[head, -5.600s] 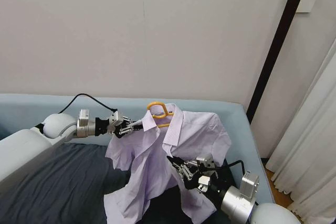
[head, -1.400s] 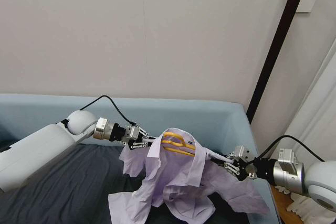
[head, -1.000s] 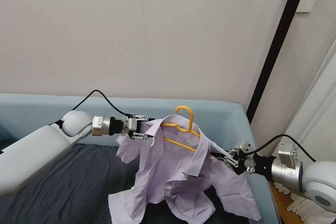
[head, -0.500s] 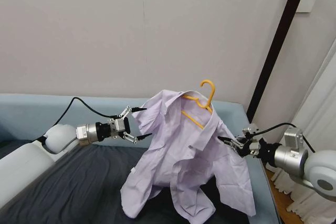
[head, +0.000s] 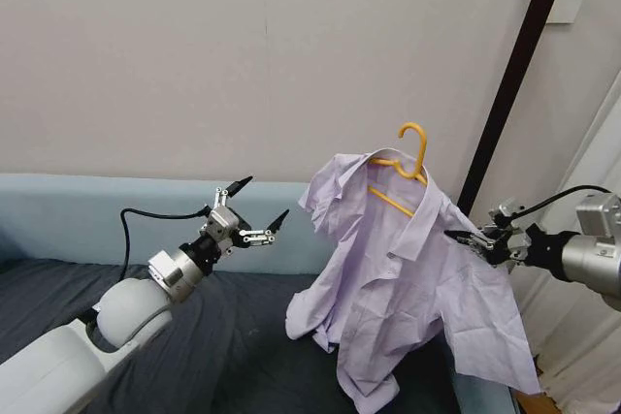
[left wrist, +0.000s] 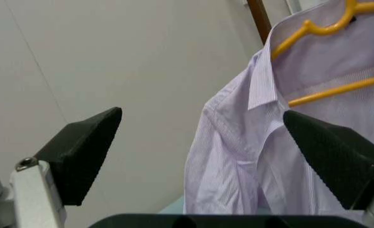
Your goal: Pick up the clothes from the sofa and hang them on the clothes hanger.
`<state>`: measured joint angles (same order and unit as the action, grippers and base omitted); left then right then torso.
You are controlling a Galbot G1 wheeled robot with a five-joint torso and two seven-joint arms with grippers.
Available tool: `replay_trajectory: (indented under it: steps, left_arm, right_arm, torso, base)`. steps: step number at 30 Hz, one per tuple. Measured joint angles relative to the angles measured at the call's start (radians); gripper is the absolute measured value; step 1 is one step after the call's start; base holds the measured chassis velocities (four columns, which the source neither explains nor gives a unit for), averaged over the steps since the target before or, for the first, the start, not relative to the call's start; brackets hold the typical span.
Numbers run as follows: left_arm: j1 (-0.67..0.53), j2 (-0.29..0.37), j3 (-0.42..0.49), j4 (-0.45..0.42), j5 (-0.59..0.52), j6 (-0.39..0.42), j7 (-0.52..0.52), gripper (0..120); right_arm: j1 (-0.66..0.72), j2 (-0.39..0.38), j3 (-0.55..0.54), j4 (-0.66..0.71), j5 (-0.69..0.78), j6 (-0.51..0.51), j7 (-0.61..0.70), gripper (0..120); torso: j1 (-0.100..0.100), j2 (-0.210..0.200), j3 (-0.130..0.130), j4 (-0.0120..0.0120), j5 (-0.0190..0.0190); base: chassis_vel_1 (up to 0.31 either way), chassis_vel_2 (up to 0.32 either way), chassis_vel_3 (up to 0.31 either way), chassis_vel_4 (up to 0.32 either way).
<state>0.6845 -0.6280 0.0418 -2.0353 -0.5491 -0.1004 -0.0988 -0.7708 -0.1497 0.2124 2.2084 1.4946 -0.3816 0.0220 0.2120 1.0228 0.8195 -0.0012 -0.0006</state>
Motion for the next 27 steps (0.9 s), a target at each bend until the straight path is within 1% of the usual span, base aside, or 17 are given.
replay_trajectory:
  steps: [1, 3, 5, 6, 7, 8, 9, 10, 11, 13, 14, 17, 22, 25, 26, 27]
  left_arm:
    - [0.000, 0.000, 0.000, 0.000, 0.000, 0.000, 0.000, 100]
    - [-0.060, -0.006, 0.046, -0.013, -0.036, 0.031, -0.027, 100]
    - [-0.166, -0.029, 0.148, -0.018, -0.103, 0.072, -0.083, 100]
    - [-0.166, -0.029, 0.148, -0.018, -0.103, 0.072, -0.083, 100]
    - [-0.217, -0.048, 0.207, -0.015, -0.143, 0.091, -0.116, 100]
    - [-0.246, -0.059, 0.243, -0.011, -0.163, 0.101, -0.133, 100]
    - [-0.292, -0.083, 0.296, 0.002, -0.187, 0.113, -0.159, 100]
    - [-0.326, -0.105, 0.330, 0.016, -0.194, 0.121, -0.175, 100]
    - [-0.326, -0.105, 0.330, 0.016, -0.194, 0.121, -0.175, 100]
    - [-0.383, -0.149, 0.379, 0.053, -0.198, 0.135, -0.202, 99]
    - [-0.383, -0.149, 0.379, 0.053, -0.198, 0.135, -0.202, 99]
    - [-0.415, -0.183, 0.405, 0.096, -0.204, 0.145, -0.221, 98]
    - [-0.425, -0.195, 0.419, 0.119, -0.205, 0.149, -0.221, 96]
    - [-0.427, -0.216, 0.426, 0.140, -0.205, 0.156, -0.221, 90]
    - [-0.427, -0.216, 0.426, 0.140, -0.205, 0.156, -0.221, 90]
    - [-0.427, -0.225, 0.428, 0.149, -0.206, 0.157, -0.222, 83]
  right_arm:
    - [0.000, 0.000, 0.000, 0.000, 0.000, 0.000, 0.000, 1]
    - [-0.003, -0.009, 0.017, 0.010, 0.021, -0.004, 0.013, 1]
    - [-0.004, -0.017, 0.030, 0.024, 0.038, -0.005, 0.025, 1]
    - [-0.004, -0.017, 0.030, 0.024, 0.038, -0.005, 0.025, 1]
    - [-0.004, -0.019, 0.032, 0.029, 0.041, -0.006, 0.029, 1]
    - [-0.004, -0.019, 0.033, 0.033, 0.043, -0.006, 0.032, 1]
    - [-0.003, -0.019, 0.035, 0.037, 0.047, -0.006, 0.037, 1]
    - [-0.003, -0.020, 0.037, 0.040, 0.051, -0.006, 0.040, 1]
    - [-0.003, -0.020, 0.037, 0.040, 0.051, -0.006, 0.040, 1]
    - [0.000, -0.024, 0.041, 0.042, 0.058, -0.008, 0.041, 1]
    - [0.000, -0.024, 0.041, 0.042, 0.058, -0.008, 0.041, 1]
    - [0.003, -0.028, 0.042, 0.039, 0.062, -0.009, 0.042, 1]
    - [0.003, -0.028, 0.045, 0.039, 0.070, -0.015, 0.046, 1]
    - [0.000, -0.024, 0.046, 0.041, 0.072, -0.019, 0.048, 1]
    - [0.000, -0.024, 0.046, 0.041, 0.072, -0.019, 0.048, 1]
    - [-0.001, -0.021, 0.044, 0.042, 0.070, -0.019, 0.048, 1]
  torso:
    - [0.000, 0.000, 0.000, 0.0000, 0.0000]
    - [0.000, 0.000, 0.000, 0.0000, 0.0000]
    - [0.000, 0.000, 0.000, 0.0001, 0.0001]
    - [0.000, 0.000, 0.000, 0.0001, 0.0001]
    - [0.000, 0.000, 0.000, 0.0001, 0.0000]
    - [0.000, 0.000, 0.000, -0.0001, 0.0000]
    - [0.000, 0.000, 0.000, -0.0003, 0.0001]
    - [0.000, 0.000, 0.000, -0.0003, 0.0001]
    - [0.000, 0.000, 0.000, -0.0003, 0.0001]
    - [0.000, 0.000, 0.000, -0.0004, 0.0003]
    - [0.000, 0.000, 0.000, -0.0004, 0.0003]
    - [0.000, 0.000, 0.000, 0.0001, 0.0000]
    - [0.000, 0.000, 0.000, 0.0002, -0.0001]
    - [0.000, 0.000, 0.000, 0.0001, -0.0002]
    - [0.000, 0.000, 0.000, 0.0001, -0.0002]
    - [0.000, 0.000, 0.000, 0.0001, -0.0002]
  base:
    - [0.000, 0.000, 0.000, 0.000]
    - [0.000, 0.000, 0.000, 0.000]
    - [0.000, 0.000, 0.000, 0.000]
    - [0.000, 0.000, 0.000, 0.000]
    - [0.000, 0.000, 0.000, 0.000]
    - [0.000, 0.000, 0.000, 0.000]
    - [0.000, 0.000, 0.000, 0.000]
    - [0.000, 0.000, 0.000, 0.000]
    - [0.000, 0.000, 0.000, 0.000]
    - [0.000, 0.000, 0.000, 0.000]
    - [0.000, 0.000, 0.000, 0.000]
    - [0.000, 0.000, 0.000, 0.000]
    - [0.000, 0.000, 0.000, 0.000]
    - [0.000, 0.000, 0.000, 0.000]
    - [0.000, 0.000, 0.000, 0.000]
    - [0.000, 0.000, 0.000, 0.000]
